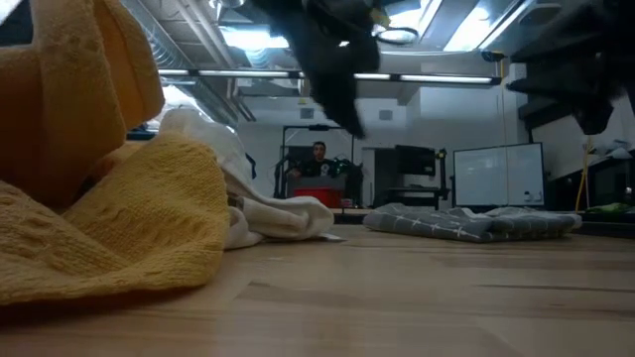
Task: Fold towel
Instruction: Adjust the yellow and white towels to the bottom right of the table
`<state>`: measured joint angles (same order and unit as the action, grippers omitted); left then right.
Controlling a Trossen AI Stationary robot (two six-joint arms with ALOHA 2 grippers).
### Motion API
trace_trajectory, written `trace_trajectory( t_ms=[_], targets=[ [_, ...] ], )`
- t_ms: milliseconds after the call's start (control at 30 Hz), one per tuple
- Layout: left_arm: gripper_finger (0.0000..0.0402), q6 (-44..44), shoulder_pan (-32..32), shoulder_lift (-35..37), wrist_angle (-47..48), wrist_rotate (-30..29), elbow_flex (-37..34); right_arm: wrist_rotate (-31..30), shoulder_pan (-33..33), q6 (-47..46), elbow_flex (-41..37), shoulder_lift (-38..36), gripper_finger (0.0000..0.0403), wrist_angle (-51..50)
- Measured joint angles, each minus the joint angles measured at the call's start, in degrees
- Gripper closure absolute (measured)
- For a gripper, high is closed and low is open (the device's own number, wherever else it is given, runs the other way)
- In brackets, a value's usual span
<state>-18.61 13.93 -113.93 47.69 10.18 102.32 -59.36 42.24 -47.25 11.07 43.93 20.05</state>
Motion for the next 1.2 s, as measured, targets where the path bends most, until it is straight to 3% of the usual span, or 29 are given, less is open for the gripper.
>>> trace_trajectory(
  t_ms=[133, 300, 467, 700, 833, 967, 1100, 1200],
  targets=[
    [0.0399, -1.21, -1.95, 4.33, 16.39, -1.55, 0.00, 4.02, -4.66, -0.10, 1.12, 6.33, 0.0237, 1.69],
    [0.0399, 5.06, -4.57, 6.14, 30.17, -10.21, -0.90, 5.01, -10.37, -0.55, 4.02, 14.67, 0.0237, 2.92],
    [0.0399, 14.04, -6.67, 6.14, 36.64, -17.28, -6.49, 6.24, -14.42, -0.80, 7.39, 21.82, 0.0237, 2.85],
    [0.0399, 20.36, -10.29, 6.55, 39.91, -17.42, -19.72, 11.40, -16.14, -0.93, 10.69, 27.18, 0.0237, 2.53],
    [0.0399, 22.67, -12.30, 7.13, 36.91, -13.71, -28.69, 12.49, -16.02, -0.97, 11.14, 27.66, 0.0237, 2.48],
    [0.0399, 23.71, -14.91, 7.10, 26.80, -4.37, -35.94, 12.95, -16.02, -0.95, 11.21, 27.64, 0.0237, 2.64],
    [0.0399, 25.47, -18.36, 7.22, 14.79, 7.24, -37.92, 12.93, -16.04, -0.95, 11.21, 27.64, 0.0237, 2.92],
    [0.0399, 25.31, -20.52, 7.34, 4.34, 11.84, -37.36, 12.50, -16.04, -0.94, 11.21, 27.64, 0.0237, 4.07]
  ],
)
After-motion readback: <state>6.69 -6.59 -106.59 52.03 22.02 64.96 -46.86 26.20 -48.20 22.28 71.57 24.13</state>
